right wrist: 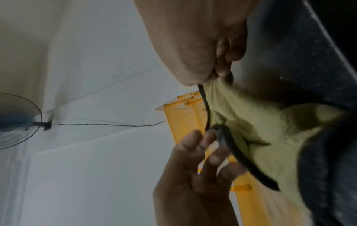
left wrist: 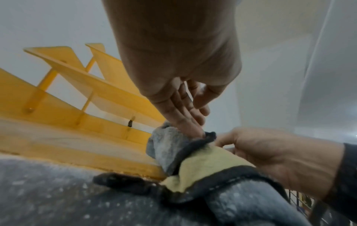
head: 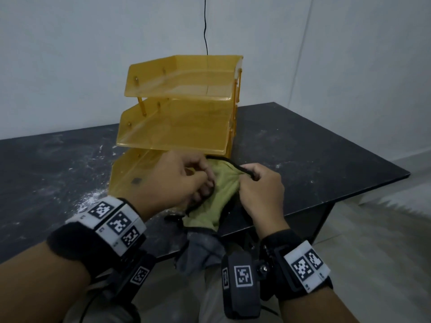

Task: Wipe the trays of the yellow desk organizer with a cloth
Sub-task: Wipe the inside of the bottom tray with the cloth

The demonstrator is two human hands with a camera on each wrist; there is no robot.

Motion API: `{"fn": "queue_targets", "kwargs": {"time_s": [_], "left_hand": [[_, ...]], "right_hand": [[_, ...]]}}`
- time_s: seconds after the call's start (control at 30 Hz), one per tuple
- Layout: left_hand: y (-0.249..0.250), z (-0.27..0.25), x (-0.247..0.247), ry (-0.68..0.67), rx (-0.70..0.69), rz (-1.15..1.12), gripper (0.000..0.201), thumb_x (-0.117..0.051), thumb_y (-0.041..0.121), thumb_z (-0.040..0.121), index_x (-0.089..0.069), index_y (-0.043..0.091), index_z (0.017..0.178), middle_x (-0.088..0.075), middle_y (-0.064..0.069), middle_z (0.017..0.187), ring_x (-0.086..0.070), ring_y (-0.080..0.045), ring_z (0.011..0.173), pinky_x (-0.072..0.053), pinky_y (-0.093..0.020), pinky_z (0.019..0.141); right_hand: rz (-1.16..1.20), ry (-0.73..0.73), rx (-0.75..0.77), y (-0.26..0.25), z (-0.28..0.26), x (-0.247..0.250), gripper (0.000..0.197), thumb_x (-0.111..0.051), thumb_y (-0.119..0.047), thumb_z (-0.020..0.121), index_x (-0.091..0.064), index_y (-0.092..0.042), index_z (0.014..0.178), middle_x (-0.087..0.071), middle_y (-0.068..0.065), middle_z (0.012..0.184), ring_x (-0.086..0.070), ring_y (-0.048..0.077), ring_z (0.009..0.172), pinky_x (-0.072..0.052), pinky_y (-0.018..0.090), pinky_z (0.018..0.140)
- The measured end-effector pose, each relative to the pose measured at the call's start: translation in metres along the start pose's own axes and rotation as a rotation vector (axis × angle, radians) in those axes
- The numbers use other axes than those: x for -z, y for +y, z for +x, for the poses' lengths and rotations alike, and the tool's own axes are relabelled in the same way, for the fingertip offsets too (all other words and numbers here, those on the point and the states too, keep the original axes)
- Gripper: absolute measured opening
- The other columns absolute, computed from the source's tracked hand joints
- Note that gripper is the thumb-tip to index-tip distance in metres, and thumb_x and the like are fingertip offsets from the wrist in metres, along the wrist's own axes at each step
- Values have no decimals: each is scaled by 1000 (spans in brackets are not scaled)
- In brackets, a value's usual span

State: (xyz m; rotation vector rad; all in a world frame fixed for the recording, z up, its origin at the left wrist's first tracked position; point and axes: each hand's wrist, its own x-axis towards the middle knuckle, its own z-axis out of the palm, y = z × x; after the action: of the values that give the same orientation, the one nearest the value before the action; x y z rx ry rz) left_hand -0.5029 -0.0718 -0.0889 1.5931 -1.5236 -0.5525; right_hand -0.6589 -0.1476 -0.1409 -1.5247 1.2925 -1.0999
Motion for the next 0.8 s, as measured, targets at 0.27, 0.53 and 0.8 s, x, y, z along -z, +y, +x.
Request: {"fn": "queue_targets", "kwargs": {"time_s": [0.27,0.53,0.8], "left_hand": [[5,6,5,-175,232,105,29,-51,2,90,-76,8,76,-74,-7,74,-67,-21,64,-54,-34,57],[-5,22,4,79,377,156,19,-53,12,90,-71,19,91,-73,1,86,-71,-19,69,-55,-29,51],[7,26,9,89,460,-123,31,-48,-2,87,-67,-1,112,-73,-12,100,-65,-29,79,-50,-35,60]], "right_hand": [[99,3,-122,-17,26,-13,25,-55,-14,89,-66,-20,110,-66,0,109,-62,20,101,-53,38,89],[-12,-142,-36,-29,1,-33,40,-46,-25,100,-51,-16,139,-49,5,135,-50,24,121,-37,26,97],[-78,-293,122,-9,-33,-31,61,-50,-4,96,-38,-17,154,-42,-3,148,-42,11,135,-34,22,112]]}}
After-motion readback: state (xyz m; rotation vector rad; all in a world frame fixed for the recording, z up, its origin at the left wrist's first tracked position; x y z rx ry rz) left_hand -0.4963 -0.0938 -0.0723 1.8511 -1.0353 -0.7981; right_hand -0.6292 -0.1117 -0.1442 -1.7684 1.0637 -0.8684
